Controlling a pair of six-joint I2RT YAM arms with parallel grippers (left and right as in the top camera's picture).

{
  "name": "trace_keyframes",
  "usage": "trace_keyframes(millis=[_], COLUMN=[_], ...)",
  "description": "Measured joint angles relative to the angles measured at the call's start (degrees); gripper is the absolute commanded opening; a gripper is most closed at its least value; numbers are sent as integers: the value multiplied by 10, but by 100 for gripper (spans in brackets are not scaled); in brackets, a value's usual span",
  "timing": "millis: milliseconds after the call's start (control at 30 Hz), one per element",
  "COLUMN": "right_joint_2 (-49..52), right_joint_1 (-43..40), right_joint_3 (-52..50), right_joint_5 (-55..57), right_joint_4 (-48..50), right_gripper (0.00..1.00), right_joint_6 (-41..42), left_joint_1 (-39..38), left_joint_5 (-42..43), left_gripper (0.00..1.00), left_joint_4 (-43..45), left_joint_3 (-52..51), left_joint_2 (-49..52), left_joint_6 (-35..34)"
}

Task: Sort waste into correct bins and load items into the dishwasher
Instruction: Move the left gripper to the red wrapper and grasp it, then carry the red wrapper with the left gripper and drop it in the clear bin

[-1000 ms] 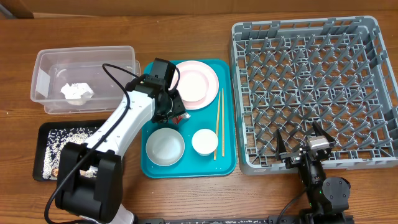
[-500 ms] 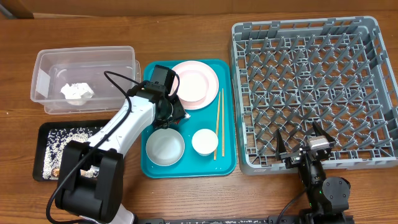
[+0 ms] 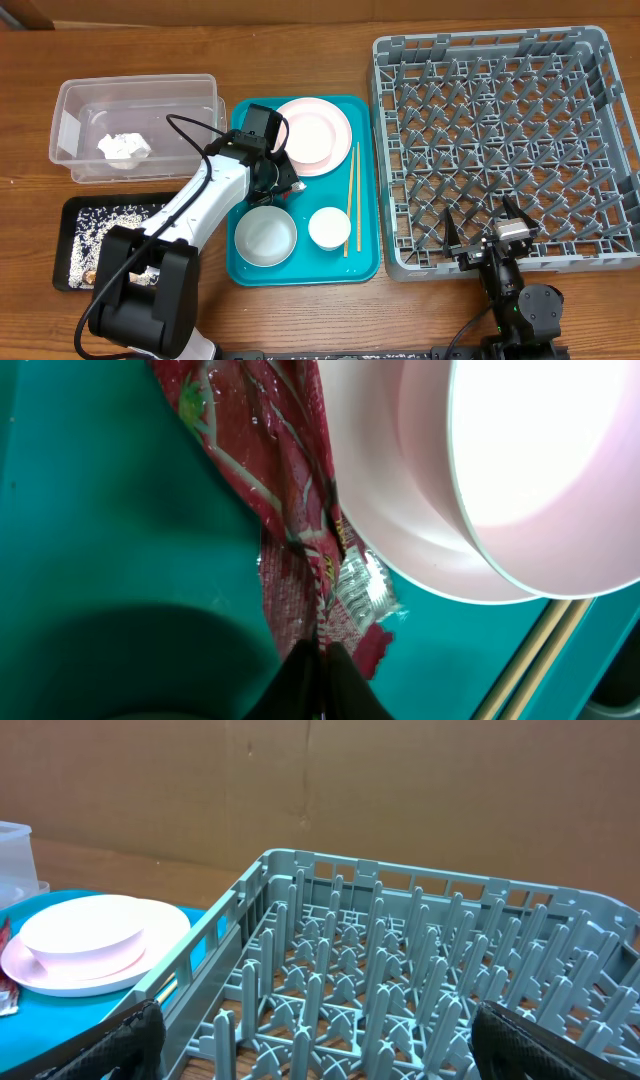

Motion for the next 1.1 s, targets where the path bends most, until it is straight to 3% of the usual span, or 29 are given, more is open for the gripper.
trace_keyframes(millis=[467,667,867,1100], right_joint_2=[0,0,0,0], right_joint_1=[0,0,0,0], right_joint_3=[0,0,0,0], right_joint_5=[0,0,0,0], right_joint_4=[0,0,0,0], right_gripper=[100,100,100,100], right_joint_6=[0,0,0,0], left_joint_1=[0,9,62,160], left_joint_5=[5,13,17,17], left_gripper=[4,4,4,4], left_joint_4=[2,-50,-90,-103], left_joint_3=[3,79,187,219], left_joint_2=[0,-4,-39,-52], left_joint_6=[4,32,56,63])
